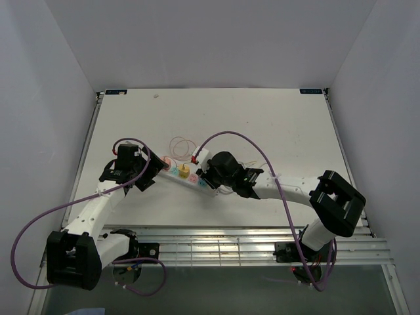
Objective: Insert the plug
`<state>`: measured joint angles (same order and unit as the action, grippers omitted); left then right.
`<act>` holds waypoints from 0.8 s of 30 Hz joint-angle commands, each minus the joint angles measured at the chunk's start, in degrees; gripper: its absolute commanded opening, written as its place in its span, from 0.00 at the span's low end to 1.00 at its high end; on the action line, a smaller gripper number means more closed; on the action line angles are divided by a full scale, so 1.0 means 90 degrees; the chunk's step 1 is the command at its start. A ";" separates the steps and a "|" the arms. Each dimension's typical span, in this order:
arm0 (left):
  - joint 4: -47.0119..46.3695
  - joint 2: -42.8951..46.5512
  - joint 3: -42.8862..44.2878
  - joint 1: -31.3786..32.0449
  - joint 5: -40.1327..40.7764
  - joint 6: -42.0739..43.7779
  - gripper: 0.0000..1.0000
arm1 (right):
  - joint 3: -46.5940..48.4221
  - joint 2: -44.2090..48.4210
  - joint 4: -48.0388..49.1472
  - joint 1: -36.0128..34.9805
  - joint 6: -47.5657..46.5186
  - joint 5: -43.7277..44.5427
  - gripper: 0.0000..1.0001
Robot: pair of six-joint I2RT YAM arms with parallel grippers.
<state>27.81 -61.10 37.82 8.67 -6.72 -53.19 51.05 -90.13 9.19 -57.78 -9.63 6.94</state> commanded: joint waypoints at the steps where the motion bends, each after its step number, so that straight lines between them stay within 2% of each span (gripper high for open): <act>1: -0.0092 0.0080 0.0036 -0.0055 -0.0025 0.0089 0.98 | -0.0057 -0.0064 0.0005 -0.0006 -0.0111 0.0020 0.08; 6: -0.0073 0.0022 0.0065 -0.0055 -0.0015 0.0119 0.98 | -0.0056 -0.0171 -0.0415 -0.0006 -0.0287 -0.0077 0.08; 19: -0.0102 -0.0066 0.0153 -0.0103 0.0034 0.0177 0.98 | -0.0242 -0.0318 -0.0601 0.0014 -0.0942 -0.0703 0.08; 21: -0.0102 -0.0105 0.0163 -0.0113 0.0044 0.0177 0.98 | -0.0233 -0.0367 -0.0699 0.0111 -0.0961 -0.1248 0.08; 24: -0.0083 -0.0144 0.0192 -0.0152 0.0044 0.0217 0.98 | -0.0087 -0.0493 -0.0980 0.0141 -0.0952 -0.1251 0.08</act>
<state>27.79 -62.17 37.89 7.92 -6.68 -52.12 50.61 -90.91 9.17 -56.55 -18.04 -0.16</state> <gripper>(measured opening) 0.979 0.386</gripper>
